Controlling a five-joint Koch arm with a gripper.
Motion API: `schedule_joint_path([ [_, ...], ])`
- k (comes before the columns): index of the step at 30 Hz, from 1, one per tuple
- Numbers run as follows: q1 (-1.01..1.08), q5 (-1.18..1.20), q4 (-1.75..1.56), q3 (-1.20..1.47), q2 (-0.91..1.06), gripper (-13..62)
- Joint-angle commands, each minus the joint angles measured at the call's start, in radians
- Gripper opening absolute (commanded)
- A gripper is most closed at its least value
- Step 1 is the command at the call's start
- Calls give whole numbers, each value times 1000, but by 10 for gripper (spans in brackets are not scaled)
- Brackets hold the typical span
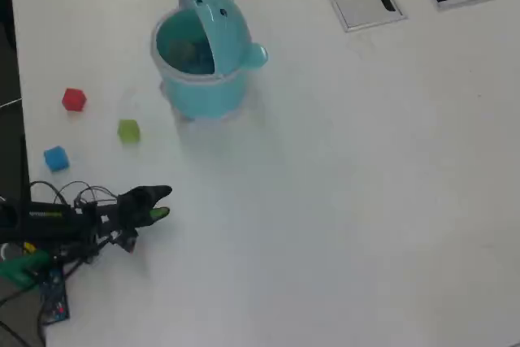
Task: Grasp RGB lego blocks and put them in the bin one by one.
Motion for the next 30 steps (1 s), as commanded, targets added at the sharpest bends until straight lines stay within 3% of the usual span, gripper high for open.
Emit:
schedule_joint_path([
  [1,2,-18,-158,63,57,340],
  [8,-8,-69,-357,61,58,320],
  [30,-5,-133,-430,-103,71,316],
])
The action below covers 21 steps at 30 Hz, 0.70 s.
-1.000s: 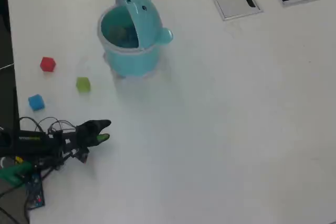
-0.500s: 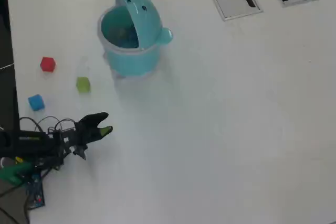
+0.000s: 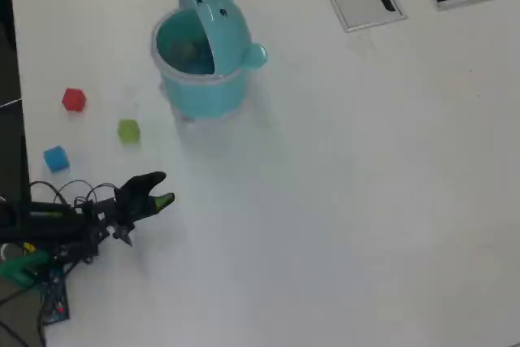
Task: Grasp RGB lego blocks and put them in the bin one by one.
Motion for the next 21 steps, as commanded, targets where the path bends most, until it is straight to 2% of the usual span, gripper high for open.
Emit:
schedule_joint_path([
  [1,0,-23,-78,-94,71,316],
  [6,0,-21,57,-281,72,316],
  [14,-14,-29,92,-374,72,316],
  [21,-196,-160,195,-511,77,316],
])
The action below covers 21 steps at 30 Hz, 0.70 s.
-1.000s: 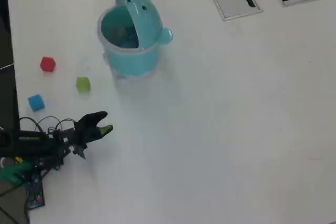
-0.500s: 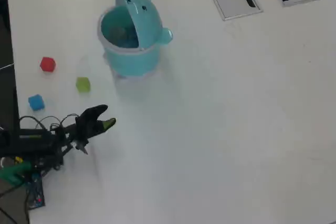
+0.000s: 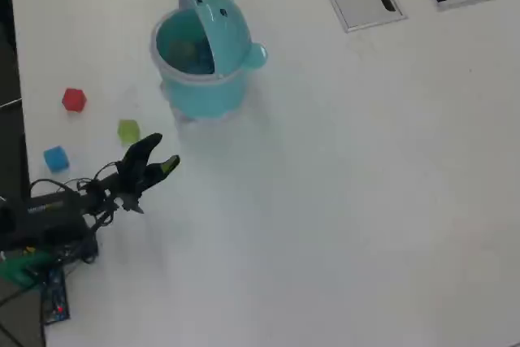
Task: Grasp RGB lego blocks and put them in the bin one by one.
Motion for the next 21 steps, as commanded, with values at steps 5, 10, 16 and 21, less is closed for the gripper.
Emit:
schedule_joint_path([
  [5,-170,-153,158,-229,78,316],
  [10,-285,-295,267,-299,78,316],
  [16,-494,-419,552,-453,80,316],
  [21,-611,-472,762,-571,80,316],
])
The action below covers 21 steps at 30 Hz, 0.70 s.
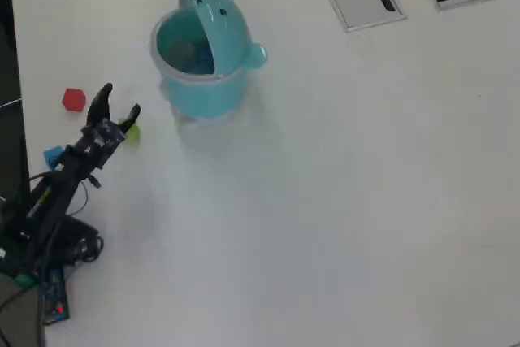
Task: Grasp RGB lego blocks and put them in the bin one by one.
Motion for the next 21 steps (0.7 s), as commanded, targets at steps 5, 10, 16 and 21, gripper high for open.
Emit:
schedule_joint_path([
  [5,-121,-155,138,-175,78,316],
  [10,-342,-341,261,-189,75,313],
  [16,-465,-538,360,-183,57,312],
  [21,-472,-660,356,-187,14,312],
])
